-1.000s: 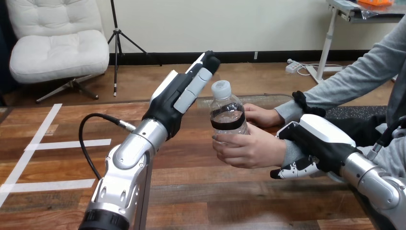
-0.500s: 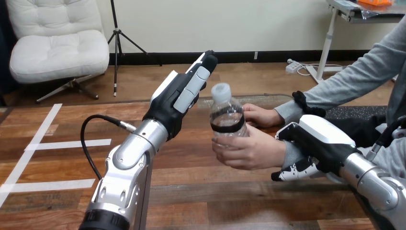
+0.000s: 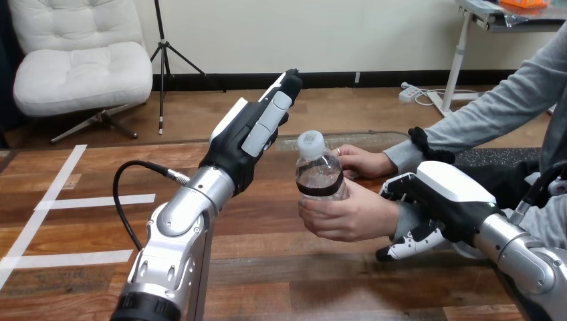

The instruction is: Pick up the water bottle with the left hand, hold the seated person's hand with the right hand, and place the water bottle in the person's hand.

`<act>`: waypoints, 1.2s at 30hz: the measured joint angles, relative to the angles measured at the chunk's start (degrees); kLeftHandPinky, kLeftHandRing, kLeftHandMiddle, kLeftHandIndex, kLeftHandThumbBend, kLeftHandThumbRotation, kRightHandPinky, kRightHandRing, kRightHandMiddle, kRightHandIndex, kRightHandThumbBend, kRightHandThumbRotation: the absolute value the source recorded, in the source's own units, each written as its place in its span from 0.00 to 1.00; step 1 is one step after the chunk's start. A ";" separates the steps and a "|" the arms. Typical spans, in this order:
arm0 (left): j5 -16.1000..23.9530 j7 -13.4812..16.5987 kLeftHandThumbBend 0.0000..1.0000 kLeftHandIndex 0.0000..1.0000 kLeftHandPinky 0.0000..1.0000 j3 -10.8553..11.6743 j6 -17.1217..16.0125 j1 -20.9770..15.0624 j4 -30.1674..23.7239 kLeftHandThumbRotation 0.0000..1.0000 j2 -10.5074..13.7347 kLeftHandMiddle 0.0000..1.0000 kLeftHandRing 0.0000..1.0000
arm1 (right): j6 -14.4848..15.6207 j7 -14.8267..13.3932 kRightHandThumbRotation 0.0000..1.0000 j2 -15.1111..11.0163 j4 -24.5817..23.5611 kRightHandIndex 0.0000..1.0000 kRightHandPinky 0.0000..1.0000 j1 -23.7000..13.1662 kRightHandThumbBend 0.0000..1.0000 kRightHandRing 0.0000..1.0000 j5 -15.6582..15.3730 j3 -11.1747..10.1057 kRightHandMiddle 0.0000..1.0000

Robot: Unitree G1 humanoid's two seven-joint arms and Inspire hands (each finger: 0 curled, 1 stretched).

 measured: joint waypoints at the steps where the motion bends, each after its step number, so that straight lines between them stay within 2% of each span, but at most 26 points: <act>1: 0.00 0.00 1.00 1.00 1.00 0.00 -0.13 0.00 0.04 1.00 0.00 1.00 1.00 | 0.04 -0.01 0.39 0.00 -0.09 0.70 0.58 0.00 1.00 0.64 -0.12 0.00 0.69; 16: 0.00 0.00 1.00 1.00 1.00 0.00 -0.80 0.00 0.17 1.00 0.15 1.00 1.00 | 0.32 -0.19 0.46 0.01 -1.65 0.75 0.62 0.00 1.00 0.71 -0.16 0.00 0.73; 36: -0.05 -0.01 1.00 1.00 1.00 0.00 -0.89 0.00 0.53 1.00 0.35 1.00 1.00 | -0.36 -0.36 0.64 0.01 -1.69 0.82 0.78 0.00 1.00 0.80 -0.08 0.00 0.82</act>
